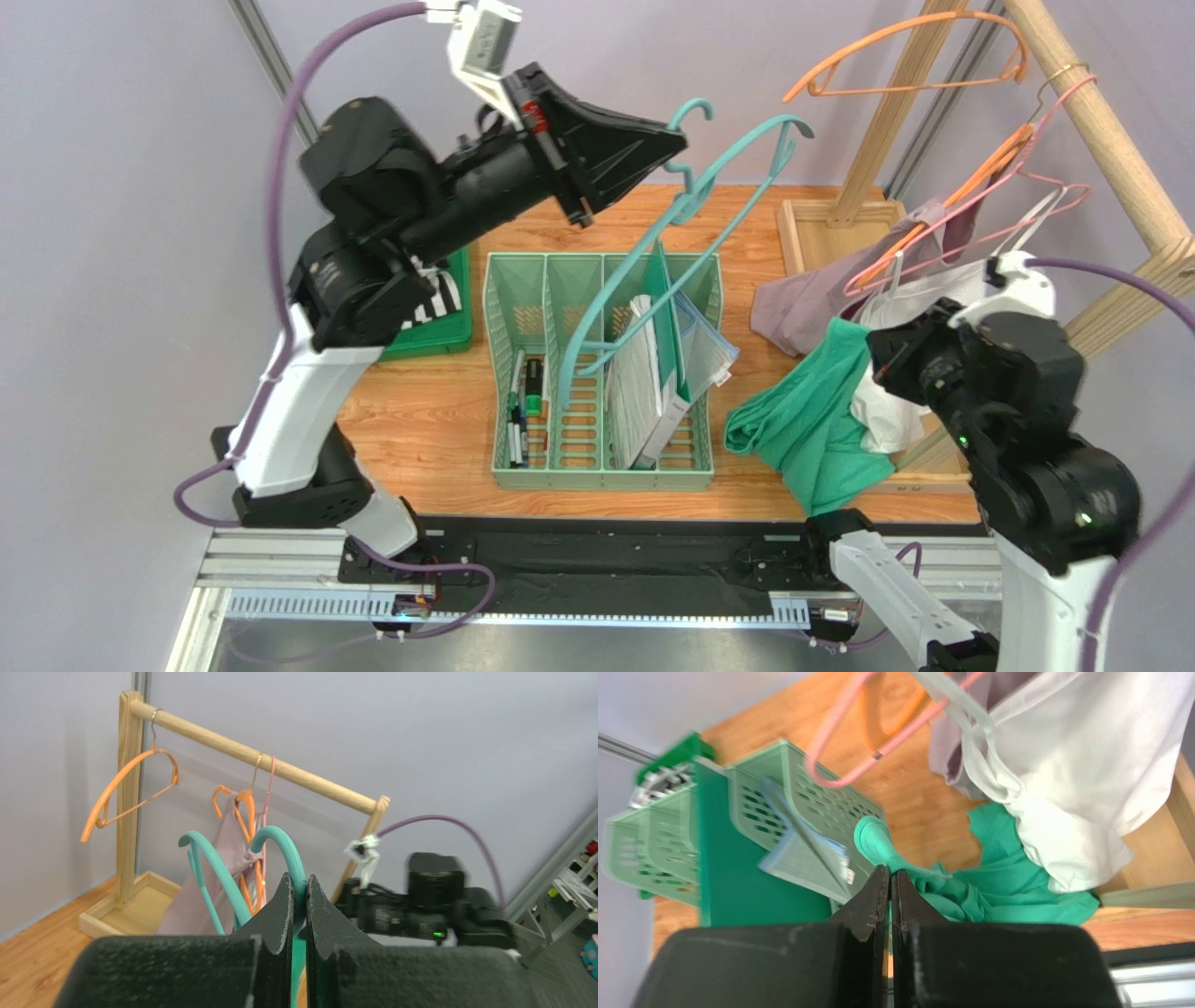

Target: Remove the tank top from the hanger

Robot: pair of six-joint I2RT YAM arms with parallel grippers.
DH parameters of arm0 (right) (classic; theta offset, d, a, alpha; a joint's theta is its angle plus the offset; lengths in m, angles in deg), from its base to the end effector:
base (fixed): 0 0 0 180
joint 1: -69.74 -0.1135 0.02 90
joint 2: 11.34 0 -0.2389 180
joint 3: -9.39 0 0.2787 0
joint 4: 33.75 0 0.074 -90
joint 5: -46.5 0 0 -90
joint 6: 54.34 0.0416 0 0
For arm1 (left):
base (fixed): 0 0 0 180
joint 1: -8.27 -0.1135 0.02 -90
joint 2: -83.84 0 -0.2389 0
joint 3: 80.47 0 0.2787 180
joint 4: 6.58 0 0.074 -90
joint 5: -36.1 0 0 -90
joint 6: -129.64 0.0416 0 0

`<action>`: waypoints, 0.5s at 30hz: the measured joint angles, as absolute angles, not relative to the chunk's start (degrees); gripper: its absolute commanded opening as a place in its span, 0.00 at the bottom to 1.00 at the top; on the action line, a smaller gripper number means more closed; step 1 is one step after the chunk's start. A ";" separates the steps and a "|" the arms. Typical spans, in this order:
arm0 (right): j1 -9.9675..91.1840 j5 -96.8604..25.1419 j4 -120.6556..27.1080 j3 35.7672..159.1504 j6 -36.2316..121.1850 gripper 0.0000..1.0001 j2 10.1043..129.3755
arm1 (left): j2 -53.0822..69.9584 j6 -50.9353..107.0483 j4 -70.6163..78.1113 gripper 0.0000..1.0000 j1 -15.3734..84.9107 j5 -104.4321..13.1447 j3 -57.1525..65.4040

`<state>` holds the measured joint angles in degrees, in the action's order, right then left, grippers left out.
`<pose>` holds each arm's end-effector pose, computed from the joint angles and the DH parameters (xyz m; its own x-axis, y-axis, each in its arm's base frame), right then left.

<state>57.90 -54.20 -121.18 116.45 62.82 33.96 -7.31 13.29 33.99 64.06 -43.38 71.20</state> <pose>0.0871 0.0104 0.4791 -0.3945 0.3756 -0.8386 0.1599 0.9268 0.3399 0.1455 -0.2275 0.6342 -0.2318 -0.4352 -0.8700 0.9002 0.2429 -0.3614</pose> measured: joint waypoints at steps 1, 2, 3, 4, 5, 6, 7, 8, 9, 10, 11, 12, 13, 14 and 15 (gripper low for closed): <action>57.90 -54.44 -120.48 113.46 62.88 0.00 33.87 | -5.89 13.27 34.21 0.00 64.06 -42.94 70.72; 57.90 -54.46 -120.07 110.95 63.04 0.03 33.72 | -4.64 13.24 34.41 0.00 64.06 -42.33 70.10; 57.90 -54.40 -118.78 107.03 63.34 0.10 33.15 | -3.53 13.24 34.47 0.00 64.06 -41.87 69.32; 57.90 -54.26 -118.30 103.32 63.80 0.32 32.25 | -2.59 13.20 34.80 0.00 64.06 -41.41 68.53; 57.90 -54.11 -118.30 100.21 64.41 0.43 31.60 | -2.02 13.20 35.04 0.00 64.06 -41.02 67.98; 57.90 -53.96 -118.34 97.96 65.18 0.53 31.12 | -1.63 13.18 35.43 0.00 64.06 -40.63 67.57; 57.90 -53.89 -118.56 96.50 65.44 0.70 30.81 | -1.52 13.09 35.96 0.00 64.06 -40.21 67.33; 57.90 -53.57 -119.10 95.80 65.46 0.76 30.83 | -1.54 12.98 36.46 0.00 64.06 -39.71 67.26; 57.90 -53.13 -119.76 95.95 65.18 0.81 31.03 | -1.71 12.87 37.01 0.00 64.06 -39.18 67.20; 57.90 -52.82 -120.15 96.56 65.27 0.86 31.18 | -1.93 12.68 37.45 0.00 64.06 -38.68 67.13; 57.90 -52.32 -121.16 98.03 64.68 0.88 31.62 | -2.28 12.41 38.04 0.00 64.06 -38.00 67.11; 57.90 -51.84 -121.99 99.65 64.44 0.89 31.97 | -2.57 12.15 38.28 0.00 64.04 -37.48 67.11; 57.90 -50.99 -123.37 102.29 63.98 0.89 32.67 | -2.87 11.78 38.39 0.00 64.04 -36.91 67.11; 57.90 -49.92 -123.50 105.31 63.63 0.88 33.28 | -3.18 11.41 38.41 0.00 64.04 -36.32 67.11; 57.90 -48.32 -123.74 108.24 62.95 0.88 33.98 | -3.46 11.12 38.43 0.00 64.06 -35.88 67.11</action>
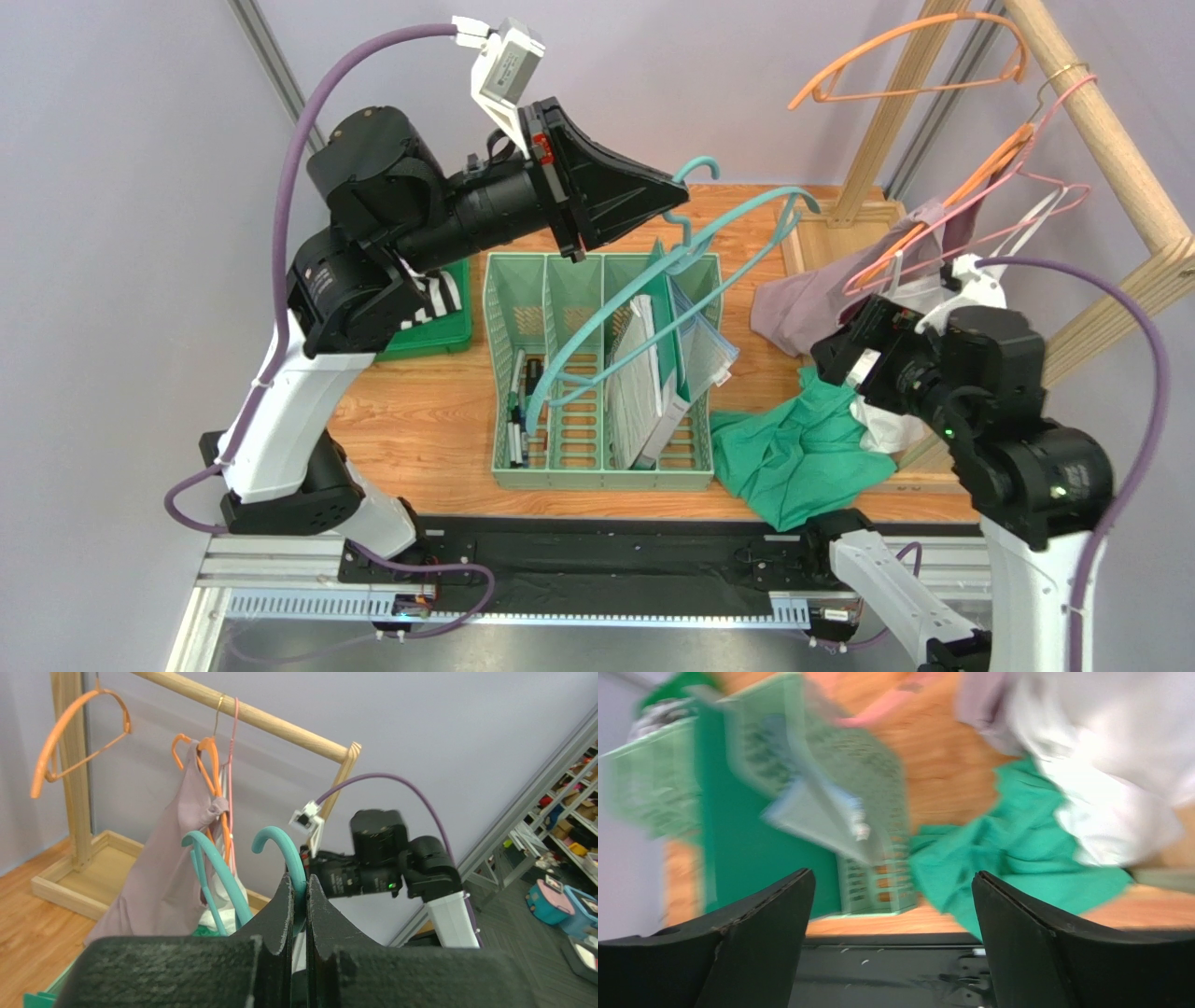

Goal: Remove the tank top from the hanger
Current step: Remove the tank top from the hanger, then place the hanger at the clothesline.

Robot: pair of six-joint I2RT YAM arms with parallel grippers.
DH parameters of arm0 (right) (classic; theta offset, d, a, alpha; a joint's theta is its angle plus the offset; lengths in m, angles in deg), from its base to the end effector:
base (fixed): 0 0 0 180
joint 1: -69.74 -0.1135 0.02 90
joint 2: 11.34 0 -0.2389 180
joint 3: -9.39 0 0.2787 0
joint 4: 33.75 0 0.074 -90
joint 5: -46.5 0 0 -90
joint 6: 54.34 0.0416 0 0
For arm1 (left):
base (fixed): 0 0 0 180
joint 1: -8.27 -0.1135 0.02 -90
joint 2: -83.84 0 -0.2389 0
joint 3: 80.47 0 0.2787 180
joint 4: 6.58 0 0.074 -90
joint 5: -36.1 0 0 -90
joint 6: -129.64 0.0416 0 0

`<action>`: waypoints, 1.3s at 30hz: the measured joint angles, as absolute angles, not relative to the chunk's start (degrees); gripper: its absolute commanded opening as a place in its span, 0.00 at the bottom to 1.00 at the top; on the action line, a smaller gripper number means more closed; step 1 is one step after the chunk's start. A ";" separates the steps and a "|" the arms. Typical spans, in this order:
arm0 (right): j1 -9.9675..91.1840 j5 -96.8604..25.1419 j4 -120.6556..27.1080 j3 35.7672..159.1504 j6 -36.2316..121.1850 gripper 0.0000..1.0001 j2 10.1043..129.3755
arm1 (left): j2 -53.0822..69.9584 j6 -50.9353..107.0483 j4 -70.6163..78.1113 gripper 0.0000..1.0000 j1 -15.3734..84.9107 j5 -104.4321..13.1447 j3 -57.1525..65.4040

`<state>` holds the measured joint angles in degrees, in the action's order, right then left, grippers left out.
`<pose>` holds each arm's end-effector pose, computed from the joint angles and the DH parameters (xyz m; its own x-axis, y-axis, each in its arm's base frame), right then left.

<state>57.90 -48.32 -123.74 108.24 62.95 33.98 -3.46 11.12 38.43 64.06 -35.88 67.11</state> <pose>0.1089 0.0193 0.4389 -0.5803 0.3452 -0.7376 0.1438 0.9349 0.3244 0.1335 -0.2193 0.6241 -0.3255 -0.3288 -0.8865 0.9091 0.1489 -0.3890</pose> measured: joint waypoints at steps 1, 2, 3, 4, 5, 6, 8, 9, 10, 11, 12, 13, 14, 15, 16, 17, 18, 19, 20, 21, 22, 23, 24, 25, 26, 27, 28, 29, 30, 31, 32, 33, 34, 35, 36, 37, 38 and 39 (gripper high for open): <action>57.92 -45.35 -123.93 111.47 62.32 0.89 34.59 | -3.73 10.82 38.45 0.00 64.06 -35.40 67.11; 57.92 -41.59 -123.91 115.12 61.57 0.89 35.42 | -3.86 10.51 38.41 0.00 64.06 -34.94 66.98; 57.92 -37.37 -123.63 118.29 60.83 0.90 36.17 | -3.88 10.32 38.30 0.00 64.06 -34.66 66.56; 57.90 -33.44 -123.45 120.61 60.31 0.91 36.67 | -3.83 10.14 38.17 0.00 64.06 -34.62 66.23; 57.90 -27.60 -123.41 123.21 59.78 0.91 37.45 | -3.57 10.01 37.38 0.00 64.06 -34.66 65.10; 57.88 -23.80 -123.19 124.45 59.56 0.91 37.96 | -3.22 9.92 36.92 0.00 64.06 -34.75 63.87; 57.86 -15.80 -123.17 125.77 59.32 0.88 38.94 | -2.74 9.92 36.07 0.00 64.08 -35.51 61.73; 57.86 -13.11 -123.26 125.79 59.32 0.85 39.36 | -2.52 9.97 35.83 0.00 64.19 -36.43 60.62; 57.72 -9.87 -123.41 125.79 59.58 0.83 39.97 | -2.44 10.07 35.52 0.00 64.26 -37.52 59.63; 57.42 -7.49 -123.37 125.79 59.87 0.83 40.62 | -2.33 10.23 35.19 0.00 64.50 -38.79 58.72; 56.83 -5.37 -123.08 125.79 60.31 0.83 41.39 | -2.15 10.42 34.76 0.00 64.67 -40.21 57.58; 55.85 -3.71 -122.32 125.77 61.20 0.82 42.20 | -1.87 10.56 34.06 0.00 64.82 -41.76 56.33; 54.82 -2.62 -121.49 125.74 61.92 0.82 42.94 | -1.37 10.69 33.42 0.00 64.93 -43.62 54.69; 53.53 -2.16 -120.37 125.68 62.71 0.81 43.49 | -0.91 10.95 33.03 0.00 65.11 -45.44 53.16; 51.32 -1.94 -118.86 125.50 63.72 0.79 44.16 | -0.51 11.15 32.53 0.00 65.22 -47.07 51.92; 48.57 -1.94 -117.36 125.46 64.72 0.78 44.82 | -0.08 11.39 32.13 0.00 65.28 -48.76 50.61; 45.05 -3.05 -115.78 125.48 65.79 0.76 45.54 | 0.30 11.71 31.87 0.00 65.37 -50.40 49.56; 40.44 -4.39 -114.36 125.55 66.62 0.75 46.55 | 0.54 12.15 31.41 0.00 65.61 -52.08 48.84; 37.64 -5.68 -113.55 125.77 67.15 0.72 47.22 | 0.78 12.78 30.93 0.00 65.87 -53.78 48.27; 34.08 -8.04 -112.72 126.14 67.87 0.65 48.25 | 0.95 13.24 30.56 0.00 66.16 -55.14 47.94; 30.93 -10.59 -111.83 126.55 68.57 0.65 49.52 | 1.37 14.01 29.56 0.00 66.75 -57.30 47.22; 29.09 -12.30 -111.15 126.81 69.14 0.65 50.35 | 1.76 14.45 28.92 0.00 67.12 -58.62 46.67; 27.15 -14.42 -110.01 126.90 70.36 0.66 51.44 | 2.31 14.77 27.83 0.00 67.56 -60.19 45.75; 25.57 -16.36 -109.03 126.84 71.43 0.67 52.27 | 3.05 15.15 26.47 0.00 67.91 -61.70 44.51; 24.63 -17.57 -108.09 126.68 72.22 0.67 52.91 | 3.97 15.47 25.34 0.00 68.23 -63.07 43.07; 23.06 -19.88 -106.23 126.14 73.46 0.68 53.72 | 4.62 15.67 24.79 0.00 68.36 -64.08 42.13; 21.99 -21.48 -104.85 125.63 74.29 0.67 54.24 | 5.17 15.82 24.29 0.00 68.56 -65.30 41.41; 21.05 -22.94 -103.83 125.24 75.10 0.67 54.70 | 5.54 15.95 23.83 0.00 68.65 -66.46 41.03; 20.15 -24.30 -102.86 124.98 75.80 0.68 55.05 | 5.74 15.98 23.50 0.00 68.69 -67.36 40.90; 19.32 -25.50 -102.14 124.91 76.39 0.68 55.31 | 5.94 16.02 23.00 0.00 68.95 -68.71 40.73; 18.51 -26.66 -101.47 124.91 76.81 0.67 55.49 | 6.04 16.09 22.80 0.00 69.11 -69.57 40.68; 17.84 -27.73 -100.88 124.91 77.07 0.66 55.55 | 6.09 16.22 22.60 0.00 69.35 -70.75 40.66; 16.79 -29.09 -100.24 124.93 77.38 0.65 55.60 | 6.18 16.46 22.54 0.00 69.83 -71.95 40.64; 15.78 -30.31 -99.63 124.96 77.57 0.63 55.68 | 6.18 16.78 22.50 0.00 70.55 -73.13 40.62; 14.58 -31.69 -99.11 124.96 77.73 0.61 55.81 | 6.18 17.11 22.45 0.00 71.05 -74.00 40.60; 13.22 -33.02 -98.60 124.96 77.81 0.59 56.01 | 6.18 17.51 22.36 0.00 71.84 -75.05 40.42; 12.24 -34.11 -98.27 124.96 77.86 0.57 56.23 | 6.18 17.77 22.36 0.00 72.39 -75.64 40.36; 11.24 -35.12 -97.97 124.98 77.88 0.54 56.58 | 6.18 18.14 22.36 0.00 73.02 -76.58 40.25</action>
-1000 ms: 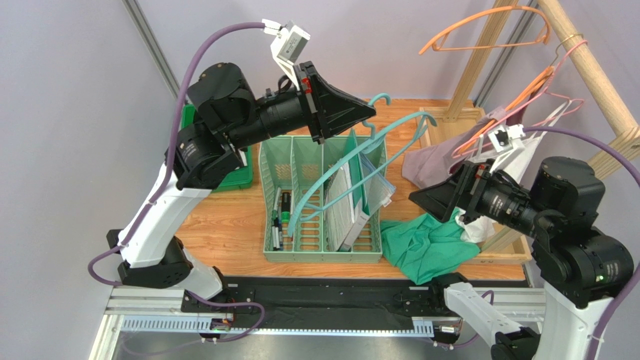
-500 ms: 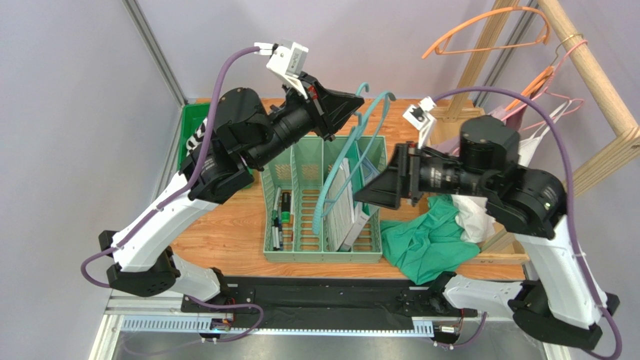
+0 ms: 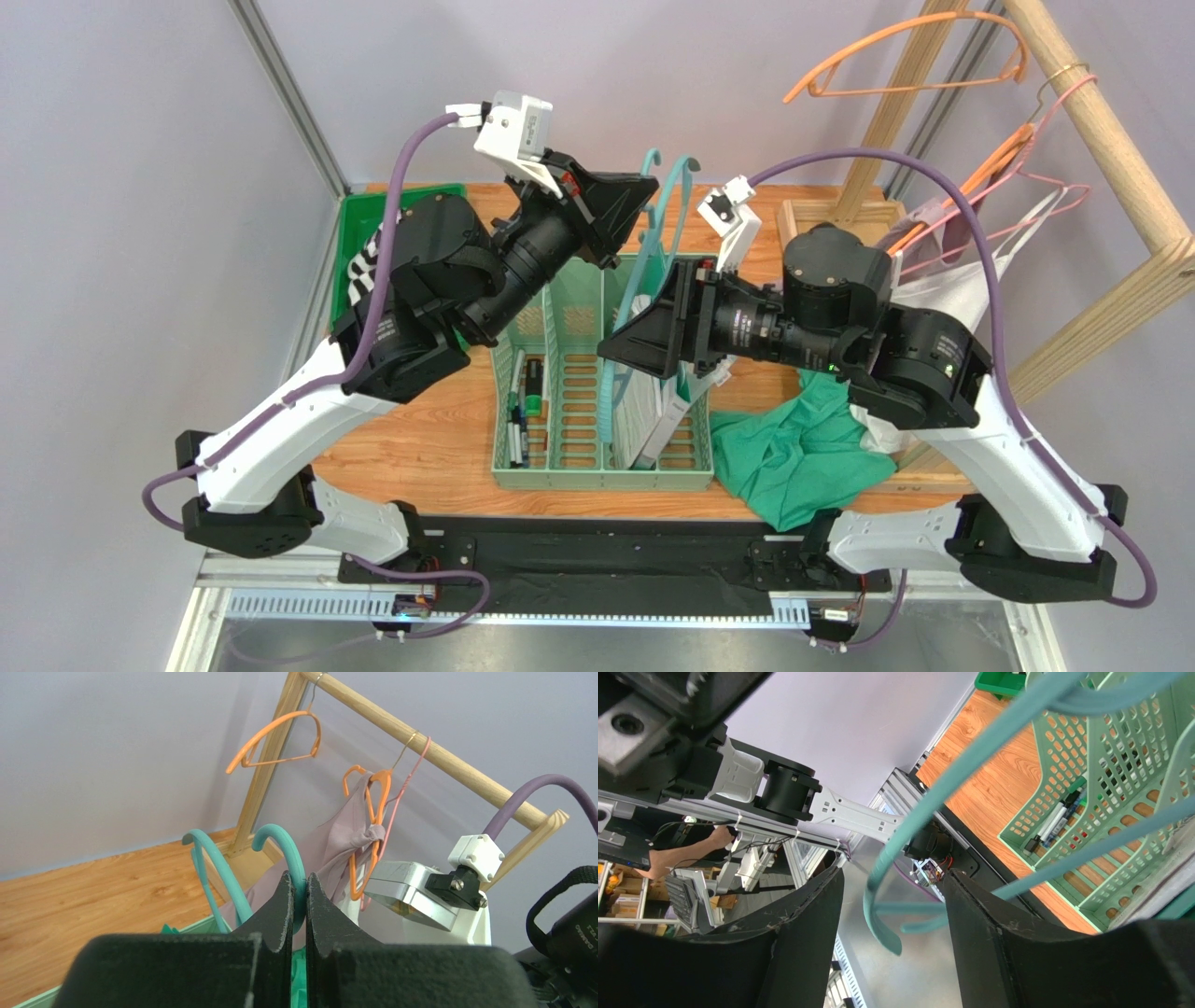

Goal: Remove the tank top from the hanger
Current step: Place the hanger at the clothesline.

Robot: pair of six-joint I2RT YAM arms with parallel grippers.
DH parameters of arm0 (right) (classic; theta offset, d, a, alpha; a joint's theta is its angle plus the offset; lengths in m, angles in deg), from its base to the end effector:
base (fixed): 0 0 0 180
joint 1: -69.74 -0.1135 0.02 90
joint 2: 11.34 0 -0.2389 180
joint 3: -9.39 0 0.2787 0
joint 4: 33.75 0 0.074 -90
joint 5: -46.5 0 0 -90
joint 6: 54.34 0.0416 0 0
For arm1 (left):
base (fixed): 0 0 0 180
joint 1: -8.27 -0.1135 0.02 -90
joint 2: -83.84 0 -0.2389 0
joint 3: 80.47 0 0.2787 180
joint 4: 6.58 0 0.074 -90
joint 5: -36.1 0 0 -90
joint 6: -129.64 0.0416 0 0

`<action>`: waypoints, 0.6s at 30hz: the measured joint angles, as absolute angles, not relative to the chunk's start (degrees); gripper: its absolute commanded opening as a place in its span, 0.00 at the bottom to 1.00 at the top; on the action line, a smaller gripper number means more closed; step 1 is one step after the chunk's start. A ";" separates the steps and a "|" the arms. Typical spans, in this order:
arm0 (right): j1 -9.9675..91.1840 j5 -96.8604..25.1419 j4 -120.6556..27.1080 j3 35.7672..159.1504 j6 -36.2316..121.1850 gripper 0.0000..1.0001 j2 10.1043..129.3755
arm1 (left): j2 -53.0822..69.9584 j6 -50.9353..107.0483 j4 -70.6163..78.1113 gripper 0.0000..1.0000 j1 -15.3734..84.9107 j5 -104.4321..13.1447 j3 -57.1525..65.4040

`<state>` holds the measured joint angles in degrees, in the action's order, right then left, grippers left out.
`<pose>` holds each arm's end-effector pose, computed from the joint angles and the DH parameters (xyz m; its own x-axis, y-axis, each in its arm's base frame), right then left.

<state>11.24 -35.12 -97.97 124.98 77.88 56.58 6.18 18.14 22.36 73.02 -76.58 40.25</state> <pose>0.1141 0.1978 0.5081 -0.7261 0.0875 -0.6820 -0.5787 0.4578 0.6749 0.1346 -0.2478 0.5646 -0.1506 -0.4735 -0.8678 0.6662 0.6000 -0.4429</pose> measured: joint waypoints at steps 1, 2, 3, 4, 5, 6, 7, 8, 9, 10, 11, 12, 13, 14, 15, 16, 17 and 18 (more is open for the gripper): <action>10.30 -36.08 -97.62 125.02 77.88 0.49 56.95 | 6.18 18.45 22.39 0.00 73.57 -77.30 40.09; 9.31 -37.17 -97.33 125.07 77.88 0.38 57.41 | 6.18 18.73 22.41 0.00 74.00 -78.07 40.01; 8.66 -38.00 -97.23 125.07 77.77 0.33 57.80 | 6.20 19.08 22.45 0.00 74.46 -78.77 39.90; 7.93 -38.94 -97.16 125.07 77.86 0.28 58.28 | 6.22 19.30 22.47 0.00 74.75 -79.34 39.83; 7.17 -39.97 -97.07 125.11 78.03 0.20 58.83 | 6.28 19.54 22.50 0.00 75.07 -80.06 39.63; 6.54 -40.84 -97.05 125.28 77.99 0.16 59.31 | 6.39 19.74 22.60 0.00 75.29 -80.54 39.50; 5.90 -41.83 -96.96 125.39 78.10 0.11 59.79 | 6.50 20.02 22.80 0.00 75.56 -81.17 39.44; 5.14 -43.07 -96.94 125.39 78.51 0.00 60.08 | 6.70 20.41 22.84 0.00 75.75 -81.78 39.31; 4.55 -44.17 -97.12 125.39 78.73 0.00 60.21 | 6.98 20.65 22.80 0.00 75.88 -82.40 39.22; 4.07 -45.28 -97.44 125.39 79.47 0.00 60.25 | 7.42 20.85 22.71 0.00 76.08 -82.85 39.13; 3.67 -46.46 -98.12 125.39 80.06 0.00 60.25 | 8.12 21.00 22.69 0.05 76.19 -83.18 39.11; 3.28 -47.42 -98.21 125.39 80.46 0.00 60.19 | 9.00 21.13 22.71 0.12 76.34 -83.44 38.89; 2.80 -48.12 -98.06 125.39 80.65 0.00 60.05 | 10.11 21.33 22.82 0.25 76.56 -83.55 38.52; 2.16 -48.71 -97.82 125.37 80.94 0.00 59.71 | 10.85 21.48 23.09 0.32 76.74 -83.36 38.30; 1.44 -49.15 -97.64 125.24 81.27 0.00 59.31 | 11.75 21.75 23.30 0.39 76.87 -82.83 37.82; 0.57 -49.52 -97.62 124.54 81.83 0.00 58.35 | 12.36 22.14 23.33 0.47 76.85 -82.35 37.47; -0.31 -49.96 -97.77 123.49 82.64 0.00 56.95 | 13.04 22.38 23.22 0.51 76.85 -81.39 36.99; -1.20 -50.33 -97.77 122.12 83.58 0.00 55.33 | 13.63 22.66 23.26 0.53 76.82 -80.56 36.49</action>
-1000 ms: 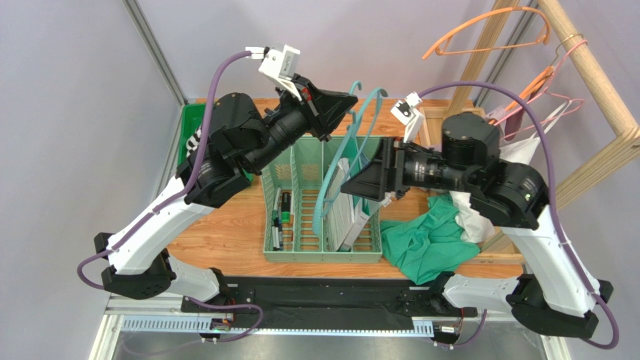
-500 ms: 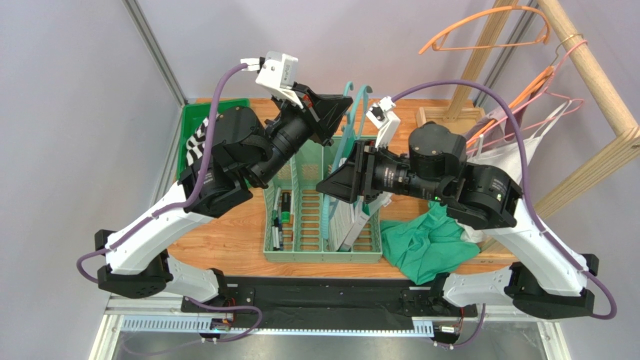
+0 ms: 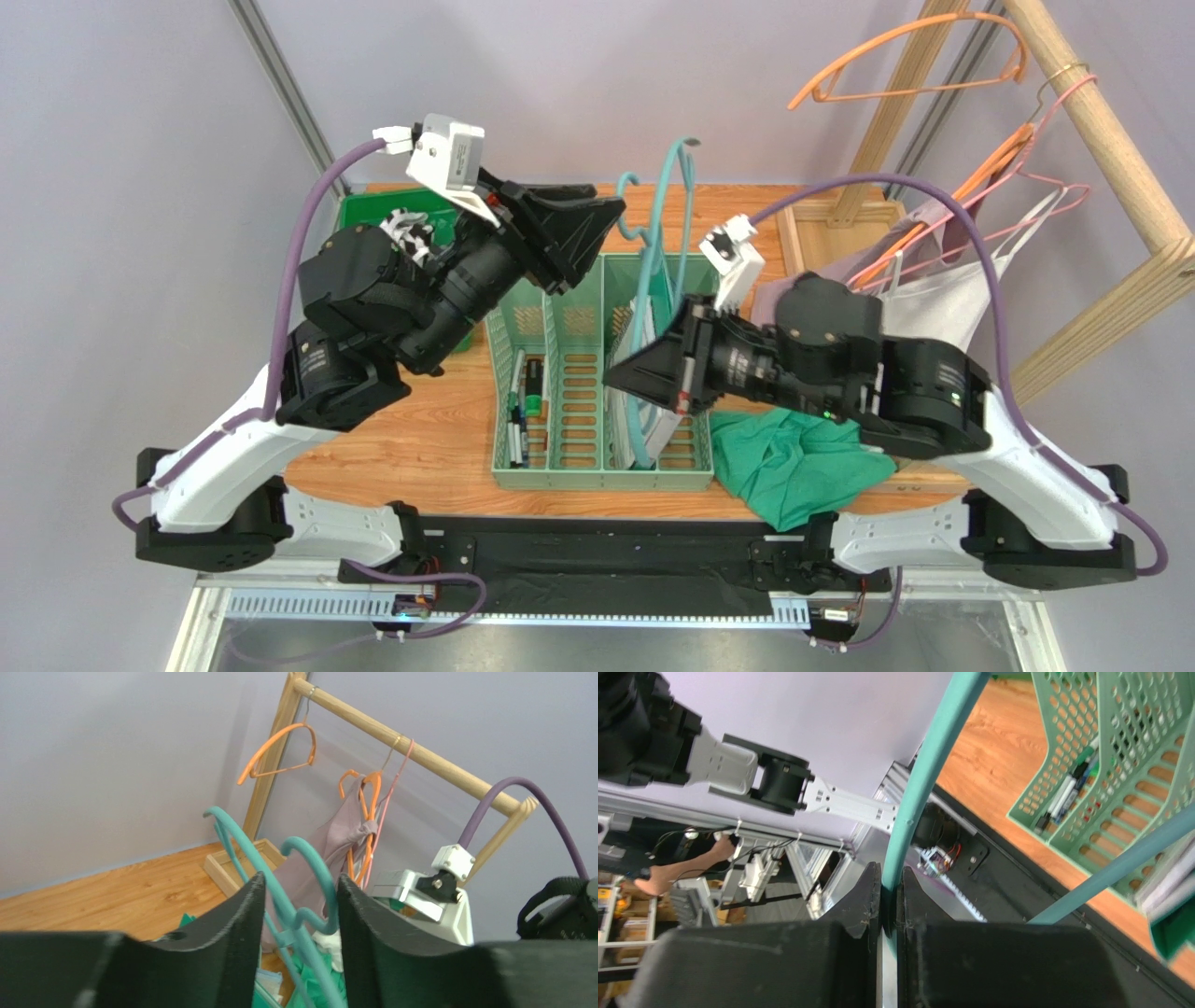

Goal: Remove the tank top from the hanger
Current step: Place the hanger at the clothesline.

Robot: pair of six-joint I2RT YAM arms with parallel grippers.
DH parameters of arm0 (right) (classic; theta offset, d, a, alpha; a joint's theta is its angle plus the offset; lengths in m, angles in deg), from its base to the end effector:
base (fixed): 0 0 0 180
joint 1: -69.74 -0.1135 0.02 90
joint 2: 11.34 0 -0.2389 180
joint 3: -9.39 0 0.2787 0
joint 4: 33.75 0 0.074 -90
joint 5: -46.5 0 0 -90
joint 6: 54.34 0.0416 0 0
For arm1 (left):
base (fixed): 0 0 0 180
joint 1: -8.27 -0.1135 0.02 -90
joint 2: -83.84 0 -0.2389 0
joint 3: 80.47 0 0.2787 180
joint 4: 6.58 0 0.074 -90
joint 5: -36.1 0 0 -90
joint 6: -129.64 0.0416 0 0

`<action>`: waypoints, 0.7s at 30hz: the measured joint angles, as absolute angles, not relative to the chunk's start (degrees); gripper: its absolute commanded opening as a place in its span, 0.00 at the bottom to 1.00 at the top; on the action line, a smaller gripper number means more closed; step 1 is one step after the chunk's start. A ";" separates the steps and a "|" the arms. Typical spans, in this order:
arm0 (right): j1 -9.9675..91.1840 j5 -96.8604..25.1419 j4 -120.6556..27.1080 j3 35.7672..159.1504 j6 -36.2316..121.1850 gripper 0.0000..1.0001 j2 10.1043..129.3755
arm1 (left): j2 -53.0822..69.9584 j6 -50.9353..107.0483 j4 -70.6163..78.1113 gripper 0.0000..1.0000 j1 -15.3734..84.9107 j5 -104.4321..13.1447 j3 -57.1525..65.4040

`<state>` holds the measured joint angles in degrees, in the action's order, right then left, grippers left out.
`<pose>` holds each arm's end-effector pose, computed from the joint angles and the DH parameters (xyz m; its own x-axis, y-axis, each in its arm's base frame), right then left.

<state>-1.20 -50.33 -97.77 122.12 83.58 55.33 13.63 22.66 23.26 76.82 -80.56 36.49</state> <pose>0.0793 0.2143 0.4980 -0.7366 0.1247 -0.6647 -0.5294 0.5053 0.6815 0.1038 -0.2132 0.5736 -0.0953 -0.4710 -0.8769 0.6764 0.6156 -0.4042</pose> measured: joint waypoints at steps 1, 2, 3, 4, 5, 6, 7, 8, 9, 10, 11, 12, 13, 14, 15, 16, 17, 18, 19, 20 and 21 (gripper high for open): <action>-1.92 -50.81 -98.10 120.85 84.57 0.00 53.61 | 14.46 22.60 23.30 0.61 76.78 -79.16 35.63; -2.73 -51.38 -98.54 119.73 85.62 0.00 51.88 | 15.09 22.66 23.46 0.66 76.80 -78.16 35.11; -3.47 -52.01 -98.84 119.03 86.34 0.00 50.44 | 15.86 22.80 23.98 0.66 76.78 -77.11 34.50; -4.57 -52.93 -98.82 118.07 87.47 0.00 48.45 | 16.58 22.80 24.59 0.66 76.78 -76.17 34.00; -5.42 -53.61 -98.93 117.66 88.39 0.00 47.18 | 17.45 22.51 25.38 0.66 76.78 -75.01 33.56; -6.80 -54.85 -99.04 117.33 89.09 0.00 45.91 | 18.72 22.29 26.71 0.66 76.78 -73.67 33.17; -8.04 -55.82 -99.15 117.28 89.86 0.00 45.10 | 19.05 22.23 27.02 0.65 76.76 -73.41 33.12; -10.01 -57.81 -99.17 117.28 90.75 0.00 44.25 | 19.84 22.14 27.57 0.64 76.76 -72.69 33.01; -12.13 -59.79 -99.39 117.37 91.76 0.00 43.57 | 20.99 21.77 28.27 0.64 76.76 -71.88 32.49; -14.14 -61.83 -99.72 117.53 92.87 0.00 43.07 | 22.33 21.42 29.05 0.62 76.76 -71.14 31.90; -16.79 -65.17 -100.26 117.63 94.03 0.00 42.66 | 23.55 20.98 29.49 0.61 76.76 -70.61 31.24; -18.56 -67.58 -100.55 117.68 94.91 0.00 42.50 | 25.02 20.33 29.84 0.60 76.76 -70.07 30.24; -20.54 -70.88 -101.05 117.74 96.41 0.00 42.46 | 26.72 19.52 30.47 0.59 76.76 -69.57 29.03; -22.18 -74.55 -101.71 117.77 97.83 0.00 42.46 | 28.62 18.80 30.87 0.59 76.76 -69.17 27.59; -23.19 -77.17 -102.30 117.77 98.91 0.00 42.55 | 29.96 18.10 31.30 0.59 76.76 -68.98 26.37; -24.15 -80.58 -102.97 117.77 100.15 0.00 42.72 | 31.40 17.51 31.76 0.58 76.76 -68.87 25.36; -24.72 -83.62 -103.39 117.77 101.00 0.00 42.92 | 32.49 17.05 32.02 0.58 76.76 -68.80 24.64; -25.09 -86.61 -103.43 117.77 101.35 0.00 43.14 | 33.80 16.52 32.51 0.57 76.76 -68.78 23.99; -25.29 -89.80 -103.32 117.90 101.44 0.00 43.51 | 34.81 16.09 33.18 0.57 76.76 -68.78 23.57; -25.35 -92.89 -103.32 118.14 101.42 0.00 44.08 | 35.73 15.67 33.90 0.56 76.76 -68.87 23.37; -25.38 -96.23 -103.10 118.62 101.18 0.00 44.75 | 36.51 15.25 34.76 0.56 76.76 -69.00 23.33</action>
